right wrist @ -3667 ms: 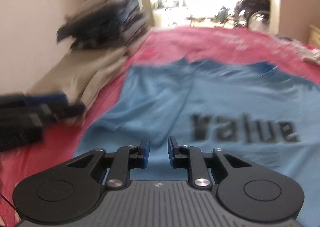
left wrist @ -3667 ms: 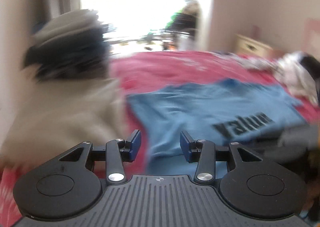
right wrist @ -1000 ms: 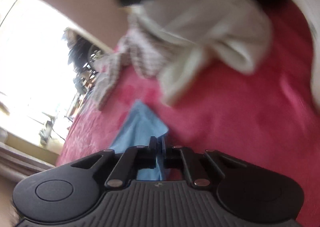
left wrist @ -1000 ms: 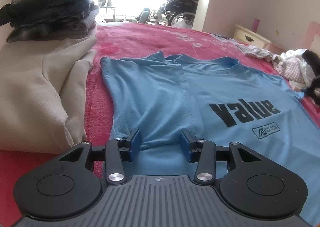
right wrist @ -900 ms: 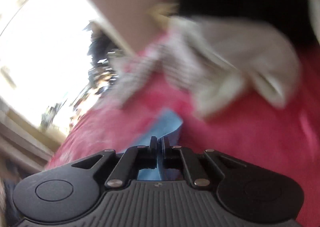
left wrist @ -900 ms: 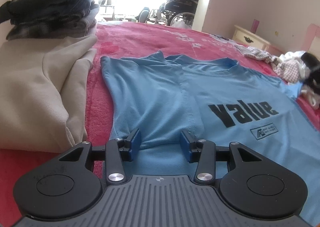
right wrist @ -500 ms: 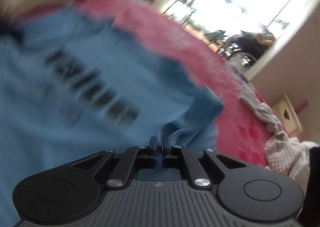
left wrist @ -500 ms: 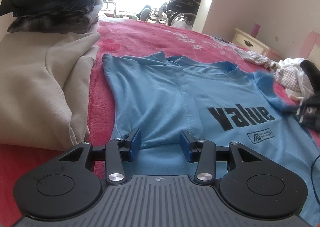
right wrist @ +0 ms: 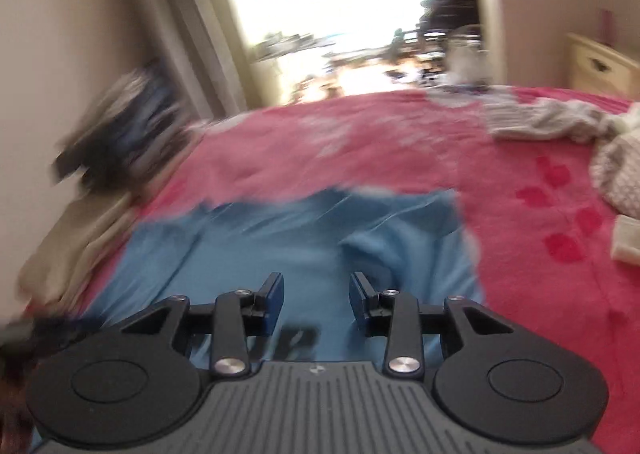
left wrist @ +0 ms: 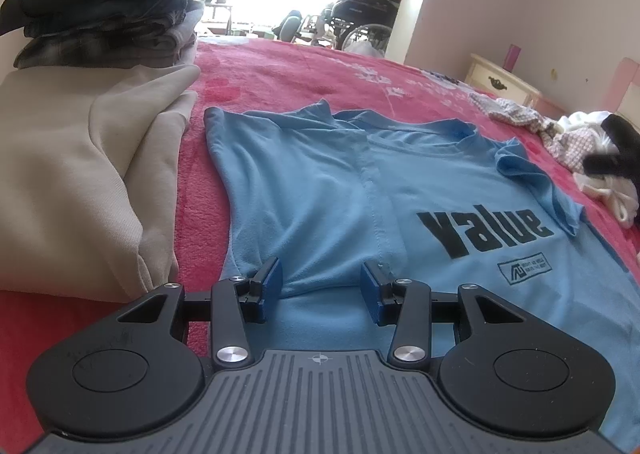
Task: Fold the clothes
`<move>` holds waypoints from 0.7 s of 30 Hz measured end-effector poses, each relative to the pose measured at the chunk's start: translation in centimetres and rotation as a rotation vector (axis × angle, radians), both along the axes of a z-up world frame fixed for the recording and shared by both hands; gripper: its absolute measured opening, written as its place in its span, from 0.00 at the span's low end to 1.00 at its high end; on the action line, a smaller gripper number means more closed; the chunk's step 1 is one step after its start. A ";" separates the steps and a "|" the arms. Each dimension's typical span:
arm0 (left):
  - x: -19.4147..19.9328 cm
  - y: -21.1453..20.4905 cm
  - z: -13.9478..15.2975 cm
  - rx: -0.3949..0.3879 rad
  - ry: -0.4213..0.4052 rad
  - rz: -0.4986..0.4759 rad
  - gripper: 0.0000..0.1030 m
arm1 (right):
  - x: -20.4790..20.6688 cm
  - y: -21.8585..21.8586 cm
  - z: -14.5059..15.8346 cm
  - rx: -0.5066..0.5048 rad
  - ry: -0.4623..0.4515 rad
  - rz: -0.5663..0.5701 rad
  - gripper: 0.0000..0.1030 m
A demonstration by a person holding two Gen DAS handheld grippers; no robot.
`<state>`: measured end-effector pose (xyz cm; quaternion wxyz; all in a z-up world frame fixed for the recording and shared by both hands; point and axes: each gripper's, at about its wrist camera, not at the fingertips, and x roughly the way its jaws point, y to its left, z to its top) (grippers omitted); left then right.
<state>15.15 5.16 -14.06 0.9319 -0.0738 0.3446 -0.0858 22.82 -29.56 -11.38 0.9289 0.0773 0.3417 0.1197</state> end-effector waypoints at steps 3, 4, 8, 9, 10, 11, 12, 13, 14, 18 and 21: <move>0.1 0.0 -0.1 0.002 -0.001 -0.004 0.42 | 2.3 2.8 -0.7 -0.217 -0.023 0.056 0.39; 0.1 0.0 -0.1 0.001 -0.001 -0.004 0.42 | 2.9 4.0 -1.1 -0.308 -0.031 0.095 0.40; 0.1 0.1 -0.2 -0.002 -0.004 -0.008 0.42 | 5.0 8.4 -3.7 -0.603 -0.050 0.215 0.41; 0.1 0.1 -0.2 -0.002 -0.004 -0.009 0.42 | 5.7 9.0 -4.4 -0.643 -0.050 0.230 0.40; 0.1 0.1 -0.2 -0.001 -0.005 -0.010 0.42 | 6.2 9.3 -4.9 -0.660 -0.039 0.240 0.40; 0.1 0.1 -0.2 -0.002 -0.004 -0.010 0.42 | 6.8 9.6 -5.4 -0.675 -0.027 0.249 0.36; 0.1 0.1 -0.2 -0.004 -0.004 -0.010 0.42 | 7.3 9.8 -5.9 -0.684 -0.010 0.253 0.25; 0.1 0.1 -0.2 -0.006 -0.003 -0.010 0.42 | 7.8 9.9 -6.3 -0.692 0.008 0.253 0.16; 0.1 0.2 -0.1 -0.010 -0.001 -0.009 0.42 | 8.3 9.8 -6.5 -0.689 0.025 0.243 0.05; 0.1 0.3 -0.1 -0.018 0.002 -0.009 0.42 | 8.9 8.5 -4.9 -0.539 0.017 0.157 0.00; 0.2 0.3 -0.1 -0.020 0.003 -0.008 0.42 | 9.4 6.6 -3.2 -0.317 0.010 0.082 0.00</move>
